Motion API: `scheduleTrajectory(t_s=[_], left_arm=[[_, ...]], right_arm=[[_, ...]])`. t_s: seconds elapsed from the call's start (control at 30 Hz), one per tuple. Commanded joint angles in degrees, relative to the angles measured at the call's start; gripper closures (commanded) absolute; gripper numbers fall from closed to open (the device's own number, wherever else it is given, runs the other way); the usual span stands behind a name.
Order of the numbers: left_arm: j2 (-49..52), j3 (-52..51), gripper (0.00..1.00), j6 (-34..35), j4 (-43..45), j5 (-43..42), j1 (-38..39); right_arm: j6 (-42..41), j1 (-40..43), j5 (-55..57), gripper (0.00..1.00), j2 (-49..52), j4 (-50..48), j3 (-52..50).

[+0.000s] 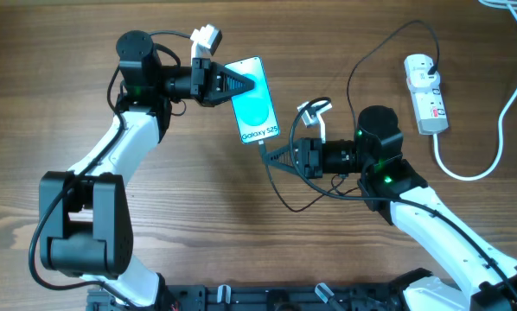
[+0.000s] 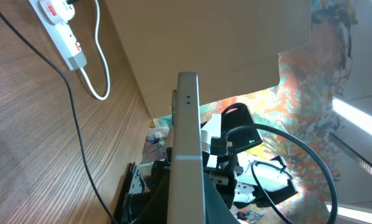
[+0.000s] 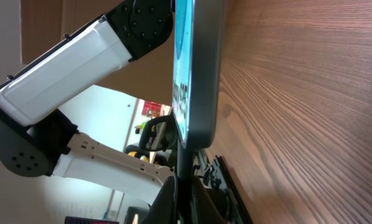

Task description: Plug charger to phone and switch on socket

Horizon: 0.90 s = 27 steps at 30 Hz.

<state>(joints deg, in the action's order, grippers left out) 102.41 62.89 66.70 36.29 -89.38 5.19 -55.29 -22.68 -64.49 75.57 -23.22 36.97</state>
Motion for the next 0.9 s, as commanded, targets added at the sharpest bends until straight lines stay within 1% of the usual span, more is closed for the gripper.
scheduleTrajectory(t_s=[0.0, 0.73, 0.87], left_arm=[[-1.2, 0.9, 0.96, -0.7, 0.2, -1.0, 0.2], [-1.2, 0.9, 0.96, -0.7, -0.1, -1.0, 0.2], [-1.2, 0.9, 0.96, -0.7, -0.1, -1.0, 2.2]], right_arm=[[-0.2, 0.2, -1.0, 0.95, 0.6, -0.4, 0.7], [-0.2, 1.5, -0.5, 0.96, 0.6, -1.3, 0.7], [-0.3, 1.6, 0.5, 0.95, 0.6, -2.7, 0.7]])
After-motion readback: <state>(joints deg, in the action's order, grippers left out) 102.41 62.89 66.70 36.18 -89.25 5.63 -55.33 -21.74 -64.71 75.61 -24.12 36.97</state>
